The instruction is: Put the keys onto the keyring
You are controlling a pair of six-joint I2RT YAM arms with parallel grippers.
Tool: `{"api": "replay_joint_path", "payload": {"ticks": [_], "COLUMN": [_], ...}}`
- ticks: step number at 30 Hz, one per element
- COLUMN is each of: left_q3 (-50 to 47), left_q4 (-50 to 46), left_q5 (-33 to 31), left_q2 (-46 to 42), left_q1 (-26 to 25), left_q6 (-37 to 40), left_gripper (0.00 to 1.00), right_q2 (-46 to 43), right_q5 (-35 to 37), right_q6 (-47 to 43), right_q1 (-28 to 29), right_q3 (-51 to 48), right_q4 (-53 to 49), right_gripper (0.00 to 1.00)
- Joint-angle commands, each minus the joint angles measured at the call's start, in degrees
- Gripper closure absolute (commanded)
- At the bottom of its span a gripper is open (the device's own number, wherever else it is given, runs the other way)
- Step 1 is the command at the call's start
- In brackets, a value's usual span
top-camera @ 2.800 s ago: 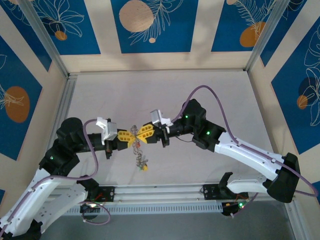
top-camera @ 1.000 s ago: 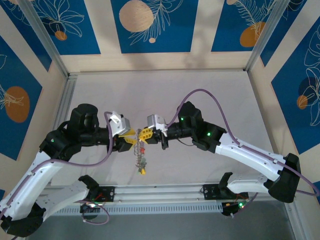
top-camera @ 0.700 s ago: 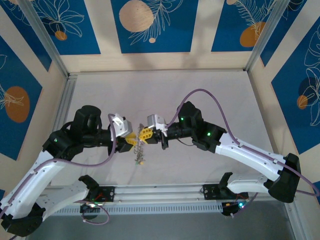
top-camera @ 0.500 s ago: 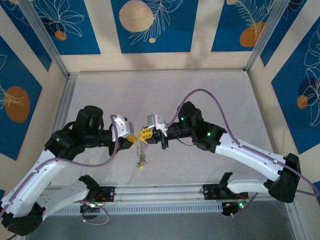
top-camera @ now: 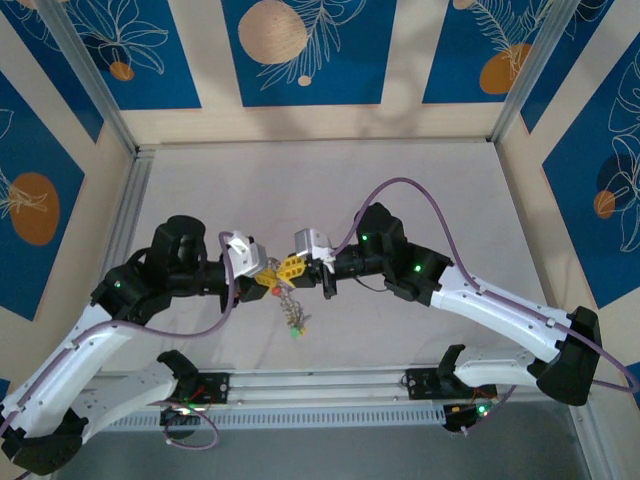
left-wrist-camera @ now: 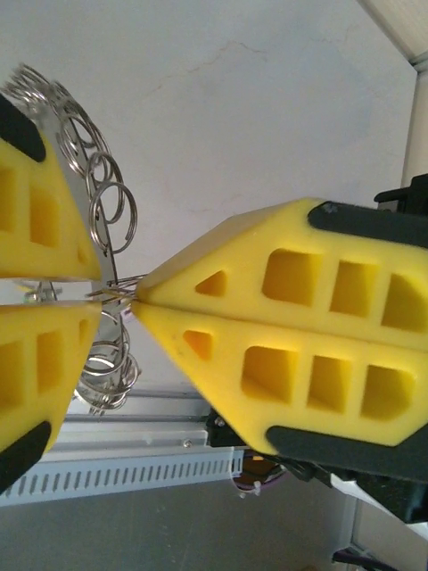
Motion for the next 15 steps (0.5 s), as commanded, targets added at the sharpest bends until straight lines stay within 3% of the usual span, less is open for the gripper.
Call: {"api": "replay_joint_path", "payload": {"ticks": [1,6,15], "left_q3": [-1.3,-2.5,-3.3], "left_q4": [1.3,2.1,5.2], "left_q5": [0.6,0.1,-0.2], "left_q2": [-2.1,-4.2,-4.0], "left_q1": [-0.6,-0.6,-0.8], "left_q6": [-1.1,-2.3,-2.5], "left_gripper": [0.81,0.64,0.69], "right_q2": [-1.9,-2.0,-1.8], "right_q5": [-1.2,-1.6,-2.8], "right_q6": [1.1,2.3,3.5], "right_q1": [0.0,-0.5,-0.7], "right_q3": [1.6,1.6,1.8], "right_q4": [3.2,4.2,4.9], "right_gripper": [1.0,1.0,1.0]}}
